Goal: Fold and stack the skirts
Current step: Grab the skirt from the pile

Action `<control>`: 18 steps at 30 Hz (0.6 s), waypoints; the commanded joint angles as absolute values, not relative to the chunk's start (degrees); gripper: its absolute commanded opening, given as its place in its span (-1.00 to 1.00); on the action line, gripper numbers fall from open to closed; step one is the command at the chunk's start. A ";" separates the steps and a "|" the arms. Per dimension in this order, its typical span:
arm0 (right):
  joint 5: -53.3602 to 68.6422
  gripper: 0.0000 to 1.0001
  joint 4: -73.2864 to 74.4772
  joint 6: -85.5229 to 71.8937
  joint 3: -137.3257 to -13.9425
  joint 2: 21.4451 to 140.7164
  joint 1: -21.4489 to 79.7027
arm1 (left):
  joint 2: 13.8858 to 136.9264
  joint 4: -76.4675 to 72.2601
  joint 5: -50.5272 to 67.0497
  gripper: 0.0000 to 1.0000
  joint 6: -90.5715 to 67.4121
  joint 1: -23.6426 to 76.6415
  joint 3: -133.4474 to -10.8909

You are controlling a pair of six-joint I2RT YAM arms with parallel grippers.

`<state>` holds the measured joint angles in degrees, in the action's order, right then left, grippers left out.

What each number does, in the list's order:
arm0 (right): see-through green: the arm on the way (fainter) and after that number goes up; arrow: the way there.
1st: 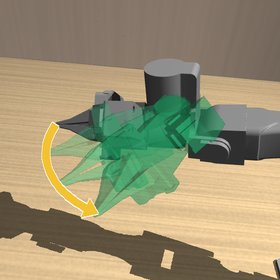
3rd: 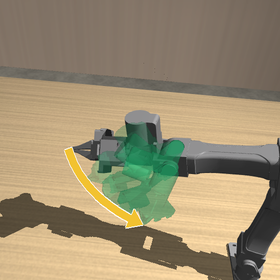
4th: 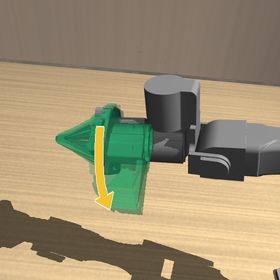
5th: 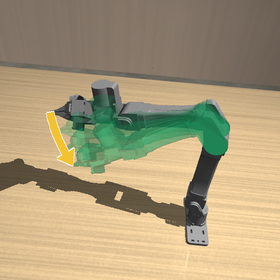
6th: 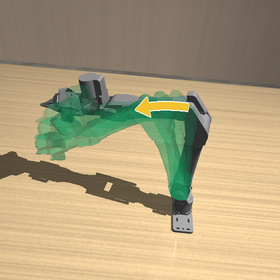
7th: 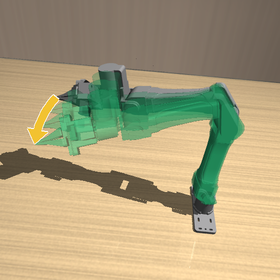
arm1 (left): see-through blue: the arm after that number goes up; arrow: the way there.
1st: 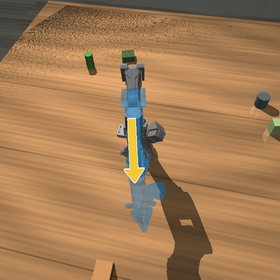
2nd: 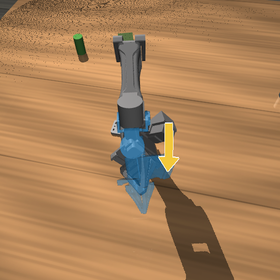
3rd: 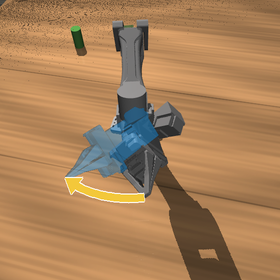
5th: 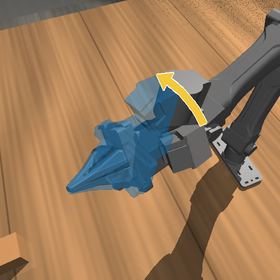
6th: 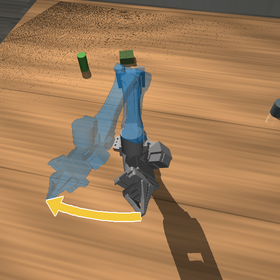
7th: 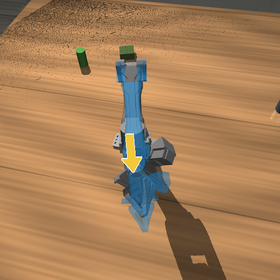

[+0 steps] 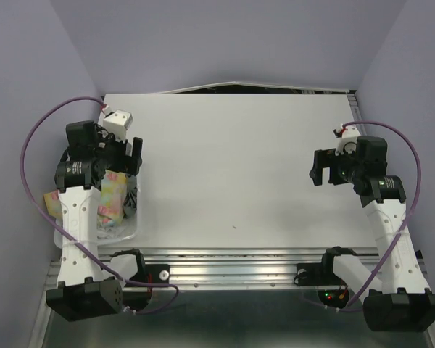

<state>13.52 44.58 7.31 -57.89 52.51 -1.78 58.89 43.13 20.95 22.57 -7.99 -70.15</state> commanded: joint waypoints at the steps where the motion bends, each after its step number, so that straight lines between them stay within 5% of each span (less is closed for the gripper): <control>1: 14.41 1.00 44.65 7.73 -58.10 52.12 -1.58 | 60.29 44.55 18.20 0.97 23.38 -7.91 -76.54; 9: 15.82 1.00 45.26 8.09 -58.36 53.00 -1.58 | 70.65 56.42 5.39 0.97 23.47 -8.00 -89.20; 18: 17.31 1.00 45.53 8.26 -58.45 53.70 -1.58 | 68.13 59.86 -2.00 0.97 21.62 -16.77 -80.45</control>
<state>15.88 45.67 7.75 -57.89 54.06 -1.78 70.98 56.95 3.68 22.37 -12.91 -85.08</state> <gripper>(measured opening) 0.999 0.985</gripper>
